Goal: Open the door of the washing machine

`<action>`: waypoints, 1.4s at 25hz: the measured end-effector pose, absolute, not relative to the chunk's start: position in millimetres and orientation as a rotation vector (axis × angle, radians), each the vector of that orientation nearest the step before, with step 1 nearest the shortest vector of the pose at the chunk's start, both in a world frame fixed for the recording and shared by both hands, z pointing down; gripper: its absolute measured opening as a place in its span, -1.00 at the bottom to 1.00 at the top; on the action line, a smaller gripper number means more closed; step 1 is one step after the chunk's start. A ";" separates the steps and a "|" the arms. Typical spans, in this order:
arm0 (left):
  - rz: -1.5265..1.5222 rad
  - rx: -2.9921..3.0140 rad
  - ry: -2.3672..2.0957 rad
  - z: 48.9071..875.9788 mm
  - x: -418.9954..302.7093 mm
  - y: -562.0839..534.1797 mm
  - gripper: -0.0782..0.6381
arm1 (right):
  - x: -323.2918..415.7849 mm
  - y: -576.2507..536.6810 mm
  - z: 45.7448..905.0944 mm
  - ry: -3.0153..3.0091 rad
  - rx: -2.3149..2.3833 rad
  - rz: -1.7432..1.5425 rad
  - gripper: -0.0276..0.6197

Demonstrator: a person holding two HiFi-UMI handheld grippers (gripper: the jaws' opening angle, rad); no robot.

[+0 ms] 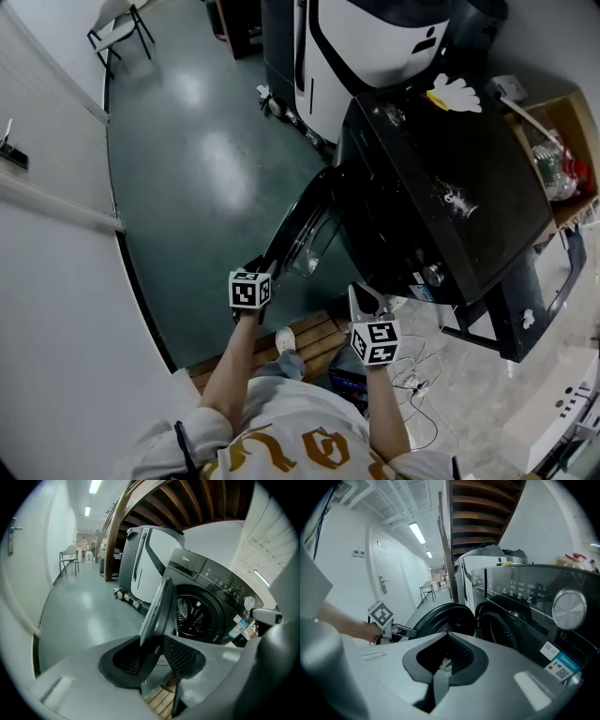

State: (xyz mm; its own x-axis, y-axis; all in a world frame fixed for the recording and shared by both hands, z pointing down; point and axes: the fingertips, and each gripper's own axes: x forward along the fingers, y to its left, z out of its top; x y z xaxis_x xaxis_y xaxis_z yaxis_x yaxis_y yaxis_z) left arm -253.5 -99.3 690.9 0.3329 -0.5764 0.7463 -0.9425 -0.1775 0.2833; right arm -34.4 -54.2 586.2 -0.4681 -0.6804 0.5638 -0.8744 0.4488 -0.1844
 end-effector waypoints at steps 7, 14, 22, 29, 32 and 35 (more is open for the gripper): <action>0.611 1.831 -1.384 689.6 -276.8 -107.6 -0.35 | -33.8 -51.7 588.5 -2.296 1.306 0.660 -0.85; 0.603 1.821 -1.396 689.8 -278.1 -109.3 -0.34 | -27.6 -48.4 588.6 -2.281 1.315 0.650 -0.85; 0.611 1.820 -1.400 689.8 -277.2 -107.9 -0.34 | -21.7 -42.7 586.6 -2.264 1.328 0.643 -0.85; 0.608 1.816 -1.409 689.8 -278.1 -107.4 -0.34 | -16.4 -39.5 582.2 -2.265 1.346 0.625 -0.85; 0.607 1.817 -1.409 689.3 -278.3 -107.5 -0.34 | -14.4 -39.6 581.3 -2.264 1.351 0.625 -0.85; 0.601 1.819 -1.413 688.9 -278.1 -108.1 -0.34 | -12.9 -40.3 581.4 -2.266 1.351 0.623 -0.85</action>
